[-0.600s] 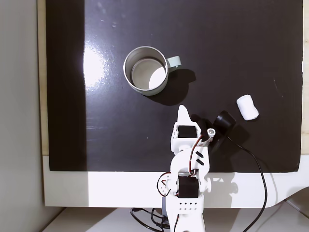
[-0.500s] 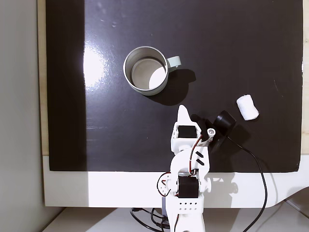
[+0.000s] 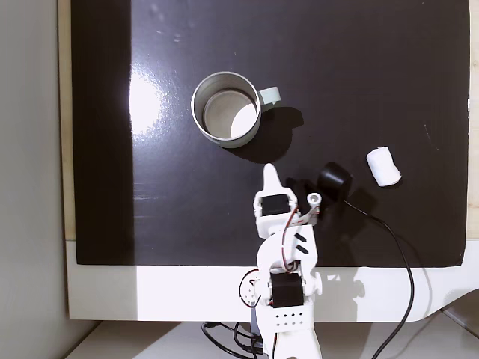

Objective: Grasp a gauze and put it in the cup.

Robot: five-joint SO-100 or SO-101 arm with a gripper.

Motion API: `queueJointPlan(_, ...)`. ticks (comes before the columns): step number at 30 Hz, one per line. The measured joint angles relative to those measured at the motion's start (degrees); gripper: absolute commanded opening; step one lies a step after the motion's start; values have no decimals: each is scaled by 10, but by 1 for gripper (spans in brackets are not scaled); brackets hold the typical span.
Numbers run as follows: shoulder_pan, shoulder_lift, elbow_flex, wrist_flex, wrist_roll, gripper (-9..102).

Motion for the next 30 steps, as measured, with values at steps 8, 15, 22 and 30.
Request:
queueJointPlan(8,1,0,0,3,0,0)
queueJointPlan(15,-1,0,-32,40,12,0)
queueJointPlan(22,7,-70,-156,84,43,0)
queueJointPlan(30,79,-258,-366,171,115,0)
